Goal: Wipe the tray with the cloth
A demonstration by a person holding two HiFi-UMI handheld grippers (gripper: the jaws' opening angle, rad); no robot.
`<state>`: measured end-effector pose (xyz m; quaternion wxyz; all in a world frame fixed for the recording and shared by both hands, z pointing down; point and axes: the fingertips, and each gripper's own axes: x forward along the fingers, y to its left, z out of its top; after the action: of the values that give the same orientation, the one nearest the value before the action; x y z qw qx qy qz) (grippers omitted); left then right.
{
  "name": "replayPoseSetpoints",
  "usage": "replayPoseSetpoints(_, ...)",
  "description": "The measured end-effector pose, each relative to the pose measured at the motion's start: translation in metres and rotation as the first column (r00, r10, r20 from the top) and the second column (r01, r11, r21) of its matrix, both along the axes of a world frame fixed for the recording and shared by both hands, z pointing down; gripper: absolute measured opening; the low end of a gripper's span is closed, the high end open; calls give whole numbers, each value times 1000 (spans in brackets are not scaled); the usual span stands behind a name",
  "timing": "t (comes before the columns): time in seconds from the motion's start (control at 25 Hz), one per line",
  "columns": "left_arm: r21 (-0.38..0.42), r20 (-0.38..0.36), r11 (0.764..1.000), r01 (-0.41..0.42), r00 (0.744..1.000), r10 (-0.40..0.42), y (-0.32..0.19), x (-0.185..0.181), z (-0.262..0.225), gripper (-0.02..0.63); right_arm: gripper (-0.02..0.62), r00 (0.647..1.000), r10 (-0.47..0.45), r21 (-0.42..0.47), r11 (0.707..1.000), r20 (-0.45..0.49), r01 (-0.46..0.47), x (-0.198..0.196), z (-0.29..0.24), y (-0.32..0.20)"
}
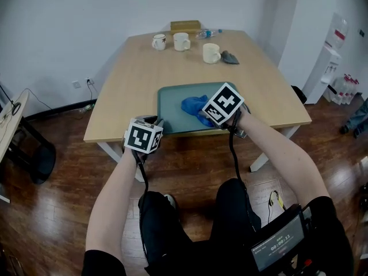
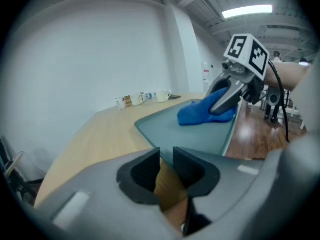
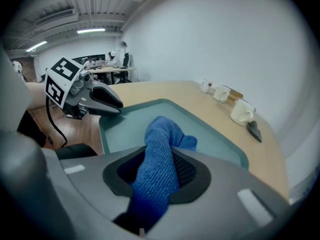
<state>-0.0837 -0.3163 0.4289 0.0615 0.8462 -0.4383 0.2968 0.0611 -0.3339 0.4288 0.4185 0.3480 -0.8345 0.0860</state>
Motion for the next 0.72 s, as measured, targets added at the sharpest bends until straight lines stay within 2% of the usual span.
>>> replayPoseSetpoints(0.2, -24, -11, 1000, -7, 1000, 7, -2, 1, 2, 87, 112, 988, 138, -10, 990, -65, -139, 98, 1, 0)
replayPoseSetpoints(0.32, -63, -18, 998, -25, 1000, 24, -3, 5, 8, 91, 114, 979, 193, -8, 981, -71, -194, 137, 2, 4)
replayPoseSetpoints(0.48, -96, -11, 995, -21, 1000, 20, -9, 6, 9, 89, 114, 979, 199, -7, 980, -49, -199, 144, 0, 9)
replayPoseSetpoints(0.64, -60, 63, 998, -28, 998, 32, -18, 8, 12, 84, 114, 979, 182, 15, 983, -95, -182, 137, 6, 10)
replayPoseSetpoints(0.72, -61, 70, 998, -20, 997, 24, -19, 6, 16, 84, 114, 981, 173, 12, 985, -88, -172, 129, 12, 12)
